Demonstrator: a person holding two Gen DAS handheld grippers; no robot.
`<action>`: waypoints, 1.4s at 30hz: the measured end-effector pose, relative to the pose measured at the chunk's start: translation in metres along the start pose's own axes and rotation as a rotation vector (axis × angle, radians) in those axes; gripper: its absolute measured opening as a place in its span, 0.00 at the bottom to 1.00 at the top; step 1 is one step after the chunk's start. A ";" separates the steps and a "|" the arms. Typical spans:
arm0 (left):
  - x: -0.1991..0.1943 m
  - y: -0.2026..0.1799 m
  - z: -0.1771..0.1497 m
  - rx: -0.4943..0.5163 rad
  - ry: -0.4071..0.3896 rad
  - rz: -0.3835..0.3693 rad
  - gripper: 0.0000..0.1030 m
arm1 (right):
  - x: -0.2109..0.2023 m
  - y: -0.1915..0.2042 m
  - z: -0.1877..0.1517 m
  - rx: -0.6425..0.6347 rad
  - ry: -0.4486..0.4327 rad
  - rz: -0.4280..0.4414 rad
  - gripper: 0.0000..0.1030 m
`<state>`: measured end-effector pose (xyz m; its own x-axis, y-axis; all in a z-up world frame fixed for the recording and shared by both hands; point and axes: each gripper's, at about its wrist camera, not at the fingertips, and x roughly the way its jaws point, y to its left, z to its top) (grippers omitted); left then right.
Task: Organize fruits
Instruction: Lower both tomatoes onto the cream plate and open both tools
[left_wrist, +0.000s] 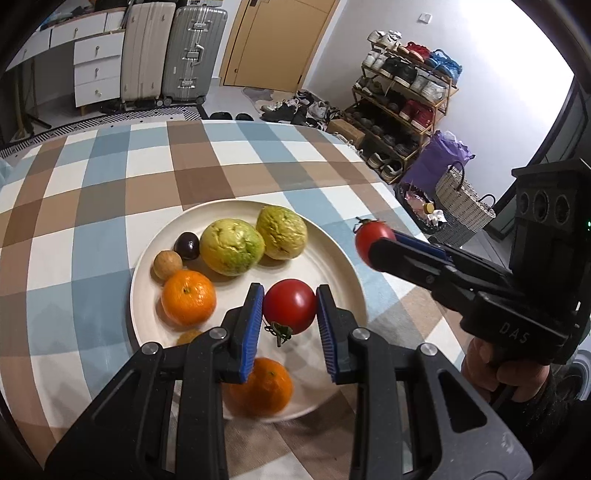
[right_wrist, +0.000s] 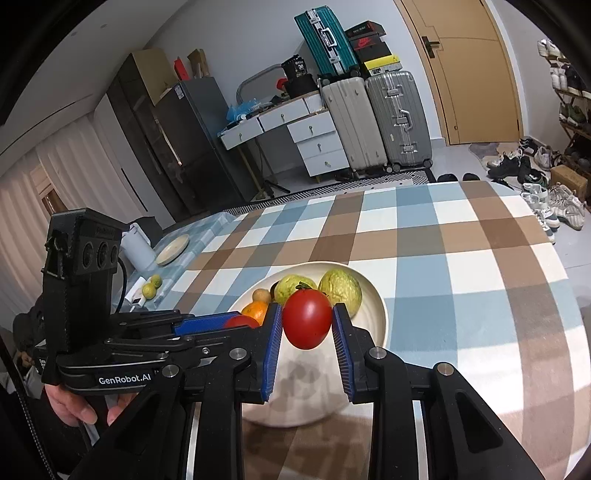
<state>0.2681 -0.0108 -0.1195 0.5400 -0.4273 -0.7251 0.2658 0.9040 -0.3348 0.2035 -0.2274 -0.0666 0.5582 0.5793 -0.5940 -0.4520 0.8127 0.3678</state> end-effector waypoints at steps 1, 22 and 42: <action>0.004 0.002 0.001 0.000 0.005 0.001 0.25 | 0.006 -0.001 0.001 0.003 0.011 0.000 0.27; 0.036 0.030 -0.004 -0.045 0.038 0.005 0.25 | 0.069 -0.004 -0.002 0.014 0.136 0.016 0.27; 0.004 0.019 -0.006 -0.044 -0.013 0.054 0.26 | 0.043 -0.007 -0.001 0.076 0.069 0.012 0.48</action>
<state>0.2707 0.0050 -0.1324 0.5627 -0.3775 -0.7354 0.2008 0.9254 -0.3213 0.2297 -0.2080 -0.0954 0.5027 0.5852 -0.6363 -0.4024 0.8099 0.4269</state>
